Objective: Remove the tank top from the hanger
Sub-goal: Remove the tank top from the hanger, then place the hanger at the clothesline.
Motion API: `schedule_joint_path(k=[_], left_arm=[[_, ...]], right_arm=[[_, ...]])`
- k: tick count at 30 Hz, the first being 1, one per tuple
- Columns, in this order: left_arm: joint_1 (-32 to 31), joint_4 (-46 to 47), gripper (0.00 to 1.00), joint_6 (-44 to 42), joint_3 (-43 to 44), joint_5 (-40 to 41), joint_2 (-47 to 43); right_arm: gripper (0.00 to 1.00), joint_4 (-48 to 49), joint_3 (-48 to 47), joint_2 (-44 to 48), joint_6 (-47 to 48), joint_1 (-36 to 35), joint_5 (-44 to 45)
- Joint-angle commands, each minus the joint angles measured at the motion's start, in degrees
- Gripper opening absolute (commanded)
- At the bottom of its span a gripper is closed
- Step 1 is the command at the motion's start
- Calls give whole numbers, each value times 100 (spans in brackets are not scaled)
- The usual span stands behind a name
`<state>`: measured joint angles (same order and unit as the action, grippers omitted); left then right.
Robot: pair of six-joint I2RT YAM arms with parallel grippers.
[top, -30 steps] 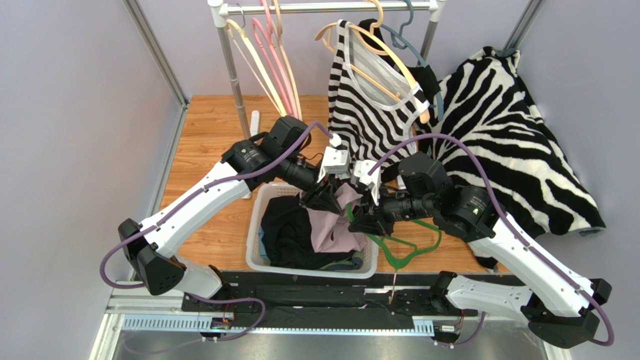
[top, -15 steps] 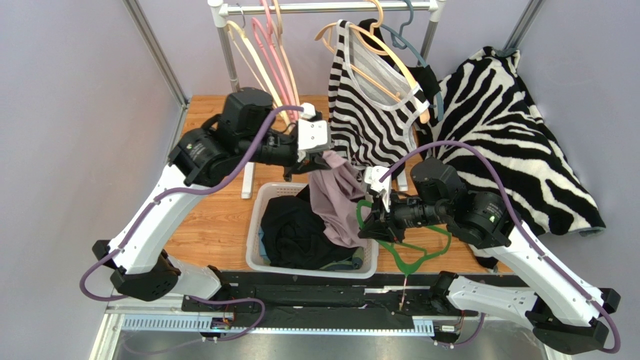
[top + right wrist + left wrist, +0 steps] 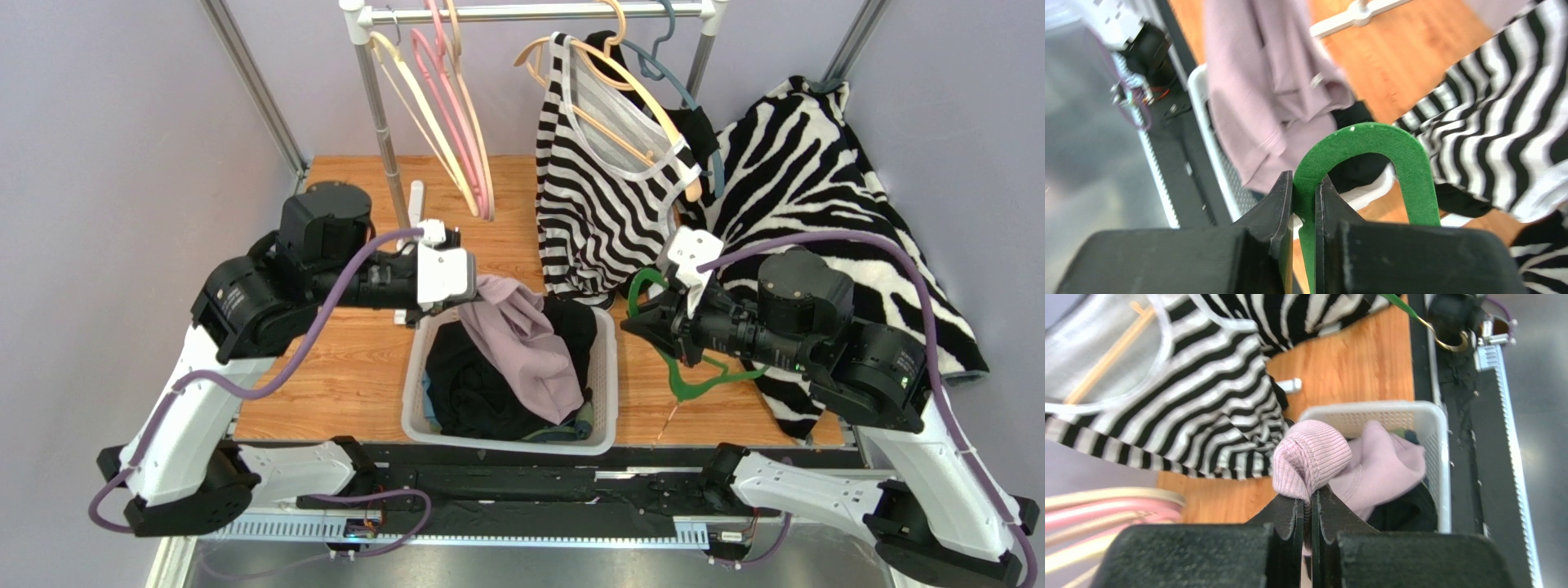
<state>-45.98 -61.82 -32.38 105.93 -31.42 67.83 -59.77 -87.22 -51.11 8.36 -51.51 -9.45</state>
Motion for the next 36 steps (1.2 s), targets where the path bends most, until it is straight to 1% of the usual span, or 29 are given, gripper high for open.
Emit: schedule_joint_path(k=[1, 2, 3, 4, 5, 6, 7, 8, 9, 10, 13, 15, 18, 19, 20, 21, 22, 24, 25, 26, 31, 33, 34, 36], left_arm=[[27, -120, 0, -304, -1028, 91, -507], [27, -50, 0, -339, -1622, 170, -586], [53, 107, 5, -356, -1924, 258, -709], [45, 196, 23, -391, -2214, 468, -754], [45, 275, 31, -479, -2748, 592, -780], [54, 502, 39, -480, -2988, 758, -824], [54, 600, 64, -497, -3191, 1099, -833], [45, 723, 82, -506, -3506, 1268, -842], [54, 837, 99, -550, -3579, 1383, -859], [54, 865, 99, -593, -3614, 1576, -877], [45, 935, 99, -594, -3413, 1806, -974], [54, 848, 99, -507, -2974, 1789, -1000], [54, 768, 99, -77, -2263, 1596, -957], [45, 759, 99, 264, -2104, 1430, -930], [62, 768, 99, 459, -1842, 1315, -886], [89, 768, 99, 643, -1761, 1140, -868], [115, 768, 99, 932, -1690, 651, -851], [159, 724, 99, 1102, -1611, 103, -816], [168, 716, 99, 1198, -1628, -334, -816], [168, 715, 99, 1208, -1715, -504, -789], [177, 680, 99, 866, -2189, -1224, -807], [177, 567, 99, 655, -2261, -1506, -842], [177, 488, 99, 402, -2331, -1821, -833], [177, 250, 99, 146, -2419, -2060, -877]], right_arm=[[0, 492, -681, -399, -237, -17, 313], [0, 614, -917, -469, -351, -17, 243], [0, 650, -1024, -626, -448, -17, 68], [0, 703, -1103, -715, -641, -9, -38], [0, 816, -1235, -777, -730, -9, -230], [0, 887, -1271, -925, -800, -9, -328], [0, 923, -1297, -988, -1036, -9, -407], [0, 1001, -1324, -1058, -1108, -9, -547], [0, 1020, -1350, -1111, -1178, -9, -592], [0, 1046, -1368, -1198, -1240, -9, -619], [0, 1230, -1315, -1199, -1398, -9, -681], [0, 1432, -1333, -1173, -1539, -17, -724], [0, 1783, -1508, -1103, -1897, -9, -602], [0, 1924, -1561, -1085, -2039, -17, -541], [0, 2264, -1561, -989, -2145, -9, -427], [0, 2442, -1526, -954, -2468, -9, -365], [0, 2618, -1465, -884, -2610, -9, -269], [0, 3066, -1395, -717, -2918, 0, 30], [0, 3198, -1351, -664, -3241, -17, 92], [0, 3478, -1228, -611, -3383, -9, 188], [0, 4130, -806, -391, -4472, -9, 365], [0, 4481, -544, -364, -4694, -9, 426], [0, 4570, -472, -347, -4755, -9, 488], [0, 4824, -210, -312, -4931, -9, 769]])
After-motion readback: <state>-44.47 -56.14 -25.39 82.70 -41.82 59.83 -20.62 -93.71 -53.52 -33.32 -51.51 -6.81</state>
